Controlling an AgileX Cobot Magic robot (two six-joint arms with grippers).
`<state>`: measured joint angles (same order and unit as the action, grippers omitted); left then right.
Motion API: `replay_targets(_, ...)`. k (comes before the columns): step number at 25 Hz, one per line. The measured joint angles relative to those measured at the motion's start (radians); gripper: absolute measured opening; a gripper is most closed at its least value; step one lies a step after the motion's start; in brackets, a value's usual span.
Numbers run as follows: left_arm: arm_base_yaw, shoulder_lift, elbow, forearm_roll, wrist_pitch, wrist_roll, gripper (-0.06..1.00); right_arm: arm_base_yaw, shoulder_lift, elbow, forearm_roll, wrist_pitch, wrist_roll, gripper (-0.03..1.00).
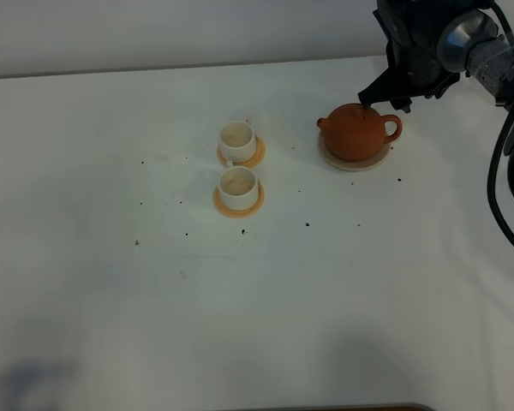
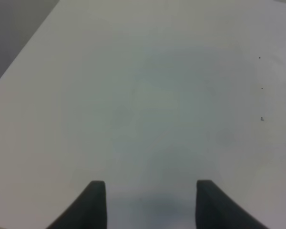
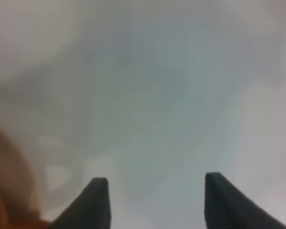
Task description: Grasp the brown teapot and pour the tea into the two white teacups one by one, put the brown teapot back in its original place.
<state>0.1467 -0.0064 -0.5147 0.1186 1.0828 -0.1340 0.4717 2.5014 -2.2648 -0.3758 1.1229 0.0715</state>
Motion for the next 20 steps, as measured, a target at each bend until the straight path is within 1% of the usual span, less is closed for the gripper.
replay_targets(3, 0.000, 0.000, 0.000, 0.000, 0.000, 0.000, 0.43, 0.000, -0.008, 0.000, 0.004, -0.029, 0.003, 0.44)
replay_targets(7, 0.000, 0.000, 0.000, 0.000, 0.000, 0.000, 0.43, 0.000, -0.008, 0.000, 0.073, -0.052, -0.011, 0.44)
replay_targets(9, 0.000, 0.000, 0.000, 0.000, 0.000, 0.000, 0.43, 0.000, -0.008, 0.000, 0.088, -0.054, -0.017, 0.44)
replay_targets(12, 0.000, 0.000, 0.000, 0.000, 0.000, 0.000, 0.43, 0.000, -0.008, 0.000, 0.107, -0.029, -0.018, 0.44)
replay_targets(20, 0.000, 0.000, 0.000, 0.000, 0.000, 0.000, 0.43, 0.000, -0.008, 0.000, 0.116, 0.071, -0.020, 0.44)
